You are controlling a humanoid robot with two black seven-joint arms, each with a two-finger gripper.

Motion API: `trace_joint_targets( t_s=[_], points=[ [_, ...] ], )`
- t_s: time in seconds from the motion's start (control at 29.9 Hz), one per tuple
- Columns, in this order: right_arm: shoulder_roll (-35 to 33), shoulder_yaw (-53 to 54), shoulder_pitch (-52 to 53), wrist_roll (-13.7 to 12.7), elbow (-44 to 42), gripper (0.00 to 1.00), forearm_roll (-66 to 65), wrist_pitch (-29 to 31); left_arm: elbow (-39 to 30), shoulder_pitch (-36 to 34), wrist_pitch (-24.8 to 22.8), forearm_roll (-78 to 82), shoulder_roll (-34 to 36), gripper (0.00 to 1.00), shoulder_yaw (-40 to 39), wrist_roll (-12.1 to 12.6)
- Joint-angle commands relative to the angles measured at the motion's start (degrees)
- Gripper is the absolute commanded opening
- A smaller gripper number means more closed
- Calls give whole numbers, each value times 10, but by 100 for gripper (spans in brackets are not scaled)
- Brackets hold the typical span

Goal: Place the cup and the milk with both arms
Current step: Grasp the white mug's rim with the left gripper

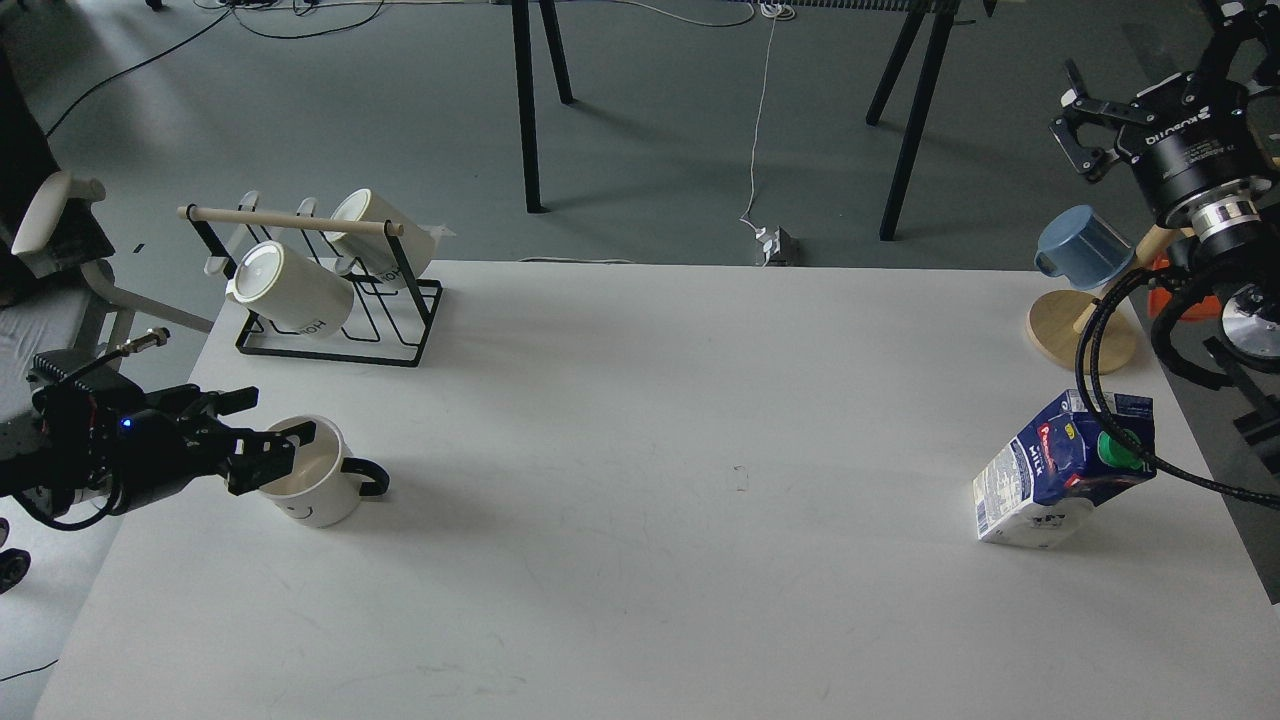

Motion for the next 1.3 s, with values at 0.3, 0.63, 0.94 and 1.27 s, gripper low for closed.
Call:
trace_joint_targets(
  t_s=[0.3, 0.63, 0.94, 1.27],
  points=[
    [0, 0, 0, 0, 0, 100, 0, 0, 58, 8, 10, 4, -39, 83, -2, -23],
    [1, 0, -2, 0, 0, 100, -1, 0, 92, 7, 8, 4, -42, 69, 0, -32],
    [1, 0, -3, 0, 0, 100, -1, 0, 94, 7, 8, 5, -40, 38, 0, -32],
    [1, 0, -4, -1, 0, 100, -1, 0, 101, 7, 9, 9, -41, 6, 1, -32]
  ],
)
